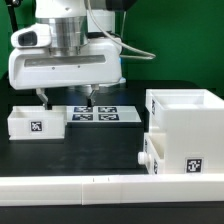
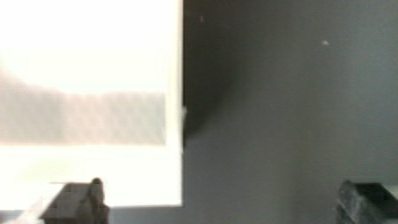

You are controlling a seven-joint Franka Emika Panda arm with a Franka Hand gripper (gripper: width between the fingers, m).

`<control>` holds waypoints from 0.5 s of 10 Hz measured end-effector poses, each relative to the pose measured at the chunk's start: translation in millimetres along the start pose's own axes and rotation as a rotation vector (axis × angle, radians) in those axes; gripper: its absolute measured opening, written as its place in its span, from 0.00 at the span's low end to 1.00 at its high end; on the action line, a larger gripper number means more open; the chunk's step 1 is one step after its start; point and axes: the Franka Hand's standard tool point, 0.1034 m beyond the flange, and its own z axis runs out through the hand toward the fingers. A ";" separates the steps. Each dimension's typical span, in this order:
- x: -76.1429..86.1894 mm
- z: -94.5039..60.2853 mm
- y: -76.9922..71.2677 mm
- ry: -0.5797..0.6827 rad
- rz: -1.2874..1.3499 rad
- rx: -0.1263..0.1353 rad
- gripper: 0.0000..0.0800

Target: Assemble drawer

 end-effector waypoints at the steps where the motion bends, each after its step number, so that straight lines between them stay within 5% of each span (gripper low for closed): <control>1: -5.6 2.5 1.1 -0.004 0.000 0.000 0.81; 5: -8.1 4.2 0.7 -0.007 -0.005 0.000 0.81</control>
Offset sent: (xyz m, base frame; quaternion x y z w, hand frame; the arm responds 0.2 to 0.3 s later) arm 0.0000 0.0000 0.0000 0.0000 0.0000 0.0000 1.0000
